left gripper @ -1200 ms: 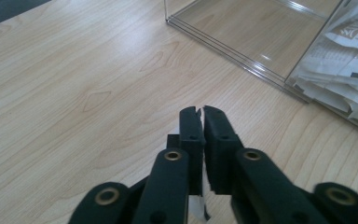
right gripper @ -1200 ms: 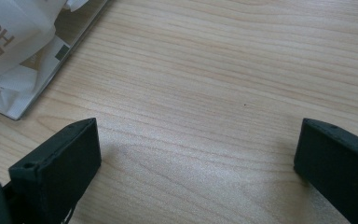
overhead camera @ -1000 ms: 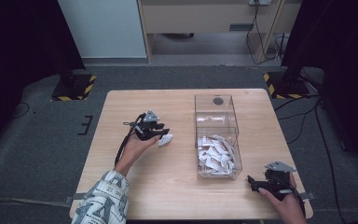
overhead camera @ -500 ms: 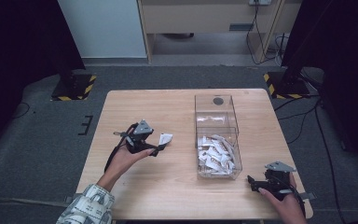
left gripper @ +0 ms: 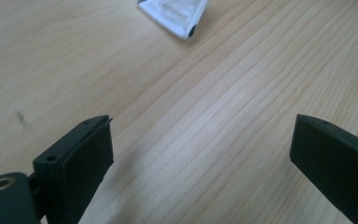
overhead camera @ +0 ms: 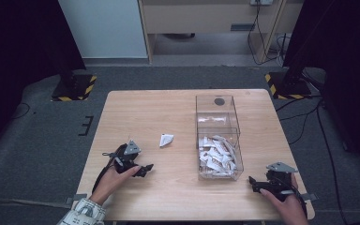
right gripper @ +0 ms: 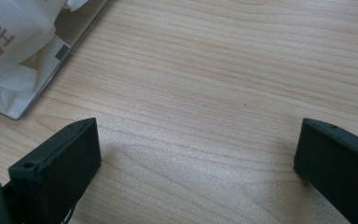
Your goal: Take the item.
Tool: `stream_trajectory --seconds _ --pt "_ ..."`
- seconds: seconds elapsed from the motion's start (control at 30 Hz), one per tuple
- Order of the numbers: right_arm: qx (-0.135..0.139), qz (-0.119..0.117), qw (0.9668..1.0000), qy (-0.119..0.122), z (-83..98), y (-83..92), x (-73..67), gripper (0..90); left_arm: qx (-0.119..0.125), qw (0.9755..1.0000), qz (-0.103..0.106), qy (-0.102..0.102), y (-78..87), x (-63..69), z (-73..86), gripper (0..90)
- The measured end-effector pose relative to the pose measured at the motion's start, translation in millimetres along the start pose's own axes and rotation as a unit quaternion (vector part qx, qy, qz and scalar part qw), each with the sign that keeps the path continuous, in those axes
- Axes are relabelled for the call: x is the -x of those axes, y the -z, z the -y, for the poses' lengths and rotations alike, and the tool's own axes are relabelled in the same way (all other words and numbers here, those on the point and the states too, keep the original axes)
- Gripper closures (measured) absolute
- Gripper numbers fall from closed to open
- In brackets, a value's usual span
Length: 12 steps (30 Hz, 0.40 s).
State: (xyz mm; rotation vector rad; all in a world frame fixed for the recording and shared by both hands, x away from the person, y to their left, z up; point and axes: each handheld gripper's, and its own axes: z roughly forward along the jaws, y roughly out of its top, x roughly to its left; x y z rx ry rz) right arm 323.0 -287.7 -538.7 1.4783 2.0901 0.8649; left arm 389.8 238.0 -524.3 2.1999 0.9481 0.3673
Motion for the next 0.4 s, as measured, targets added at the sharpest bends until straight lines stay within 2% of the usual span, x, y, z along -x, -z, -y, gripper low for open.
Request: stream_trajectory --seconds 0.13,0.2,0.27,0.4 --pt "0.0 0.0 1.0 0.0 0.0 0.0 0.0 0.8 -0.014 0.9999 -0.006 0.003 -2.0 -1.4 8.7 5.2" --pt "0.0 0.0 1.0 0.0 0.1 0.1 -0.1 0.8 -0.012 0.9998 -0.013 0.002 -2.7 -2.7 10.3 5.5" --pt "0.0 -0.001 1.0 -0.001 0.3 0.3 -0.4 0.8 -0.01 0.9998 -0.013 0.006 -2.7 -3.3 10.4 5.4" --pt "0.0 0.0 1.0 -0.001 0.3 0.4 -0.4 0.8 0.001 0.9999 -0.013 0.0 -4.4 -2.6 13.1 2.8"
